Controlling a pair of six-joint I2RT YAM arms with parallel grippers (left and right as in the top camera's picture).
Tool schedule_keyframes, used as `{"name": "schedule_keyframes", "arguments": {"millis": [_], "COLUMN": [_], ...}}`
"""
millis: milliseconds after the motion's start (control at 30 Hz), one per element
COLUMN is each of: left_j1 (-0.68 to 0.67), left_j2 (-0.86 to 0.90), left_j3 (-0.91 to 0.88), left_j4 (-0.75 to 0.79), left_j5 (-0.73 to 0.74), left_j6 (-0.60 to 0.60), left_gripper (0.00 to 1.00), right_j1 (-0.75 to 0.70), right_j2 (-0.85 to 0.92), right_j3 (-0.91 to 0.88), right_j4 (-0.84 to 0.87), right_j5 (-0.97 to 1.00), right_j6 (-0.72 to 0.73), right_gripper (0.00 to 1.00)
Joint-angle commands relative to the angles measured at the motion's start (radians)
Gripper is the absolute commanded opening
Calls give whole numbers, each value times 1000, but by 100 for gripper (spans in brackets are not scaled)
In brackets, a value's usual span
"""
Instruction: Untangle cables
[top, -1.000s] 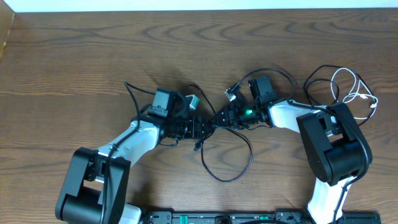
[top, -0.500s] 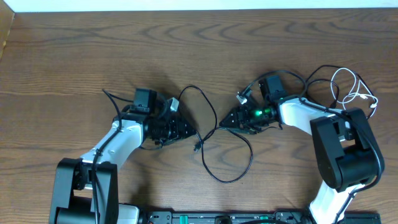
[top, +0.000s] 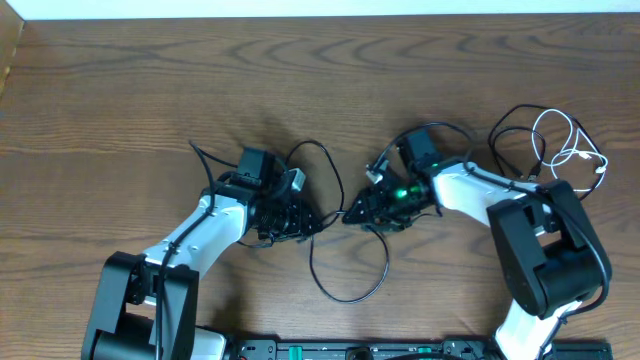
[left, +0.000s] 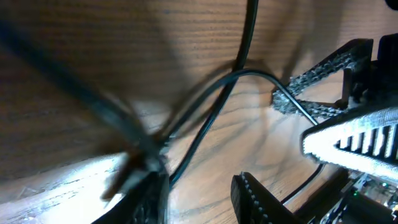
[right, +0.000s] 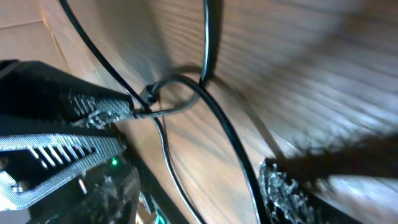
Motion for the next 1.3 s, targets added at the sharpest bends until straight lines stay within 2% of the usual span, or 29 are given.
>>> {"name": "schedule_keyframes", "arguments": {"millis": [0,167,333,567,867,1100,1267], "left_j1": [-4,-4,-4,-4,17,16,16], "left_j2": [-5,-4,-4,-4,-6,-6,-5], "left_j3": [-12,-13,-13,-13,84,114,75], "left_j4": [-13,-35,-48,-52,-188,-220,-197], "left_j5": [-72,-107,-168,-174,-175,-350,-355], "left_j6": [28,37,34,34,35,27,26], "left_gripper": [34,31,33,33,37,37,37], "right_j1": [37,64,98,114,114,114,114], "right_j2": [36,36,36,36,36,36,36], "right_j3": [-27,-27,-27,-27,-27,-27,-27], "right_j4": [37,75,76,70,69,68,69], "right_j5": [191,191,259,319,348,348,348], "right_j6": [97,161,163,163,162,157,158], "right_gripper": [57,50,49,49,48,47,47]}}
